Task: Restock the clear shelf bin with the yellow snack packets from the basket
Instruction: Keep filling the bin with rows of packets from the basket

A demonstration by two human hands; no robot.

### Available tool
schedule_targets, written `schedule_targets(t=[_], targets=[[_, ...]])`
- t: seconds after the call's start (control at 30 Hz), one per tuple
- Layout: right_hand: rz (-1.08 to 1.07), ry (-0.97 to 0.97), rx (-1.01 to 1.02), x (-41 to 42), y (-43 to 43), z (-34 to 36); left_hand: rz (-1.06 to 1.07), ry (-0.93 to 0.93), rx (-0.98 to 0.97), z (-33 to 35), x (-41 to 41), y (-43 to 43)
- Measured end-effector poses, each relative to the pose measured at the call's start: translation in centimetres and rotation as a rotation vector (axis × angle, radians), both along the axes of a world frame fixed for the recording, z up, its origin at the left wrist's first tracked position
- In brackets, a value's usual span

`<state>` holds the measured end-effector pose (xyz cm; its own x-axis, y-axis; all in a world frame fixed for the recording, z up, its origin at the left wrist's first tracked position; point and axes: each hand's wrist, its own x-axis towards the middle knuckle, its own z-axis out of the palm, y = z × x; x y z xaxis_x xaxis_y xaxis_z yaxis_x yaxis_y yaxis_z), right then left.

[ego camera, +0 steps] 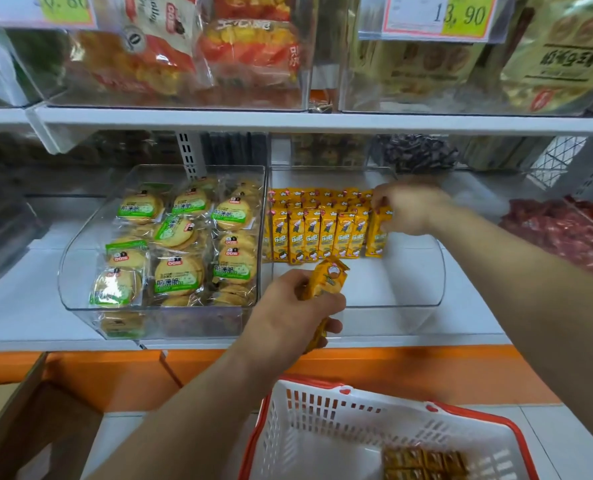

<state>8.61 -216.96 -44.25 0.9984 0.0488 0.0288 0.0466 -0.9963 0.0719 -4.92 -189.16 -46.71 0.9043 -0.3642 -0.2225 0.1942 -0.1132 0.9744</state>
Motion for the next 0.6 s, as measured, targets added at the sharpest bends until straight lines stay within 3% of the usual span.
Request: schedule_targets(t=[0.23,0.43,0.5,0.6], targets=[[-0.005,0.044,-0.105,1.3,0.6,-0.6,0.015,0.019,0.024,-0.4,0.3,-0.5],[-0.008,-0.179,0.102,-4.3,0.7,1.6,0.001,0.046,-0.027,-0.2,0.0,-0.5],[0.047,-0.239,0.308,-8.0,1.3,1.9,-0.02,0.048,-0.039,0.0,-0.2,-0.6],[0.105,-0.156,0.807,-14.1,3.4,1.5,-0.072,0.042,-0.058,0.2,-0.7,-1.1]])
